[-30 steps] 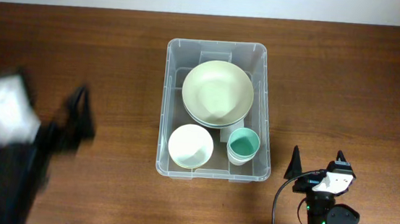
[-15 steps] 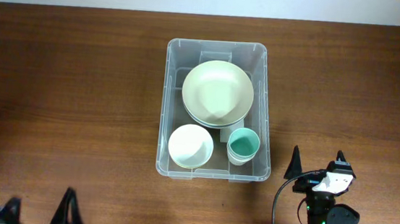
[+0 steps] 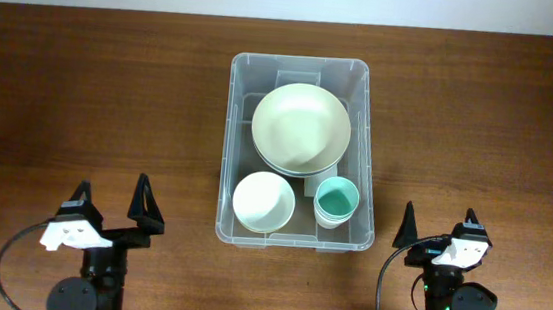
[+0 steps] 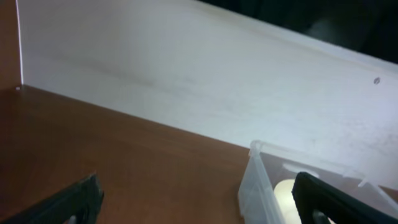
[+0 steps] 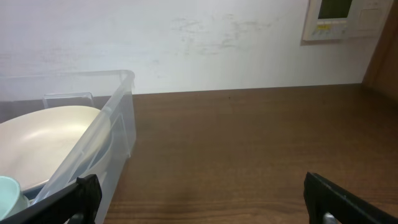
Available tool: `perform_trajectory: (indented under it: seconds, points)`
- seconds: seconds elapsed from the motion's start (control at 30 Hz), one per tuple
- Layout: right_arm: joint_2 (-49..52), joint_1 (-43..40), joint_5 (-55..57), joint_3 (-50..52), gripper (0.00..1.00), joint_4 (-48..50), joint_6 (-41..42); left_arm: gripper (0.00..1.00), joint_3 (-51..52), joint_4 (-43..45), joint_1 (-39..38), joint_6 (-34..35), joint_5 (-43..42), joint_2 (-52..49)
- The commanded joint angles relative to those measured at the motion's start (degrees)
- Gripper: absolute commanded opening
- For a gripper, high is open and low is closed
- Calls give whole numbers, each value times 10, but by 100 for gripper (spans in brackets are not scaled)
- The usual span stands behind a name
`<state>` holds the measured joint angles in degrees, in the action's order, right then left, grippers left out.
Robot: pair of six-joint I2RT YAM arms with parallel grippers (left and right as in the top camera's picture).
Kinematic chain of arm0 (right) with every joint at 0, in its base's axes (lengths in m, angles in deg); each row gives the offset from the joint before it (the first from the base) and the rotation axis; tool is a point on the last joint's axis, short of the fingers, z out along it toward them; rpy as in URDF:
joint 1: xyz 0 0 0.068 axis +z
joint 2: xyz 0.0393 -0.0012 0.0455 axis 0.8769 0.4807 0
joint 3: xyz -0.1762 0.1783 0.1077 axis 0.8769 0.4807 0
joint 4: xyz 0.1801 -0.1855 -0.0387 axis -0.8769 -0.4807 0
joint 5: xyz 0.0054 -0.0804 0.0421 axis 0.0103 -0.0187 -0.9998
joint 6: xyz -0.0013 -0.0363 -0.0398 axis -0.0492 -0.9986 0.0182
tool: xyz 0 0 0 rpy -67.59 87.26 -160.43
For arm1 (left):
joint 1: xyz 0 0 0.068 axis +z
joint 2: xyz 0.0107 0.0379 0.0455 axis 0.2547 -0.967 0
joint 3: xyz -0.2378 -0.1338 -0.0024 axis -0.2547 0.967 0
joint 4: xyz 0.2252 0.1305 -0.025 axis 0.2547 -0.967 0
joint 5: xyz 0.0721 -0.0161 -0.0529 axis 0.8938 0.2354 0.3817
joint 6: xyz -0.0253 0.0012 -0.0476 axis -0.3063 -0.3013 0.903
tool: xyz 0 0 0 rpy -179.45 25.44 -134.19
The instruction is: Pack container
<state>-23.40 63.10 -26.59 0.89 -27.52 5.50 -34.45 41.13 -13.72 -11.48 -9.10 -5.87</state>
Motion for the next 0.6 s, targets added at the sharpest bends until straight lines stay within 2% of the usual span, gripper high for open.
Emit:
perform_trajectory:
  seconds: [0.0, 0.33, 0.5, 0.57]
  points:
    - [-5, 4, 7, 3, 99, -4, -4, 100, 46, 42, 0, 1, -9, 27]
    - [-5, 4, 7, 3, 99, -4, -4, 100, 118, 93, 0, 1, -8, 44]
    - [-5, 4, 7, 3, 99, -4, -4, 100, 140, 93, 0, 0, -1, 44]
    - [-5, 4, 7, 3, 99, -4, -4, 99, 140, 87, 0, -21, 1, 44]
